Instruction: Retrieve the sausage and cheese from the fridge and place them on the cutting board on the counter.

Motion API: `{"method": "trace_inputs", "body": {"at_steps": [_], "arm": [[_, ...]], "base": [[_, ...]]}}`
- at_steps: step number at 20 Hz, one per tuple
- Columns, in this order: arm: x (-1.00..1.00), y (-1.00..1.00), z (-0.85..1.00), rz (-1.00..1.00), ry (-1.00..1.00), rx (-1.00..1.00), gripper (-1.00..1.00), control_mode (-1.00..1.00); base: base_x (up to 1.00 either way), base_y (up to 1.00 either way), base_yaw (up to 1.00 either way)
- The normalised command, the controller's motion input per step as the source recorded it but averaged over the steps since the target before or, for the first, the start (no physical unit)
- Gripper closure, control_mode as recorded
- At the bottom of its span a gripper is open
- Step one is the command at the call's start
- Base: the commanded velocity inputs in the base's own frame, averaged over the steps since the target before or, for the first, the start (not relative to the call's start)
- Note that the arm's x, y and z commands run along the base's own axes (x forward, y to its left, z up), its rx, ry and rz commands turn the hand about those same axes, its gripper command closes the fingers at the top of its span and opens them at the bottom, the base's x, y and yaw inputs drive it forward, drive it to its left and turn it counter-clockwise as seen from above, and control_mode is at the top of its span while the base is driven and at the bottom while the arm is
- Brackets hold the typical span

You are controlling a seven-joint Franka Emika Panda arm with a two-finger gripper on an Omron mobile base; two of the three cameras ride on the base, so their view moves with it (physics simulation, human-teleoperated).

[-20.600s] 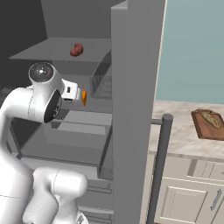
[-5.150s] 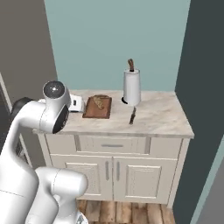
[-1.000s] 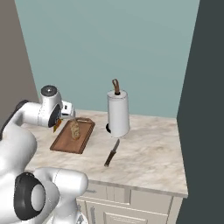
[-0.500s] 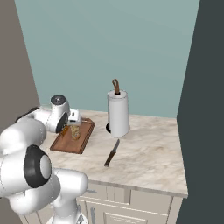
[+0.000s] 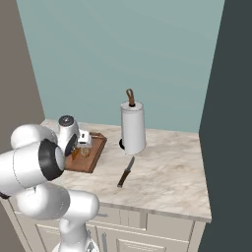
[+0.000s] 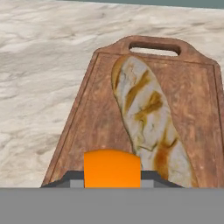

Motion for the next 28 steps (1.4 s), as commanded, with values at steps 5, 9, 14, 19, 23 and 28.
{"method": "trace_inputs", "body": {"at_steps": [5, 9, 14, 19, 23, 28], "arm": [[0.0, 0.01, -0.1, 0.0, 0.01, -0.01, 1.0, -1.0], [0.24, 0.02, -0.07, 0.0, 0.0, -0.01, 1.0, -1.0], [0.39, 0.29, -0.04, 0.0, 0.01, -0.03, 1.0, -1.0], [0.57, 0.28, -0.13, 0.0, 0.01, -0.03, 1.0, -1.0], [0.16, 0.09, -0.14, 0.0, 0.02, -0.03, 1.0, -1.0], [0.0, 0.0, -0.09, 0.0, 0.04, -0.03, 1.0, -1.0]], "base": [[0.0, 0.0, 0.0], [0.0, 0.0, 0.0], [0.0, 0.0, 0.0], [0.0, 0.0, 0.0], [0.0, 0.0, 0.0], [0.0, 0.0, 0.0]]}}
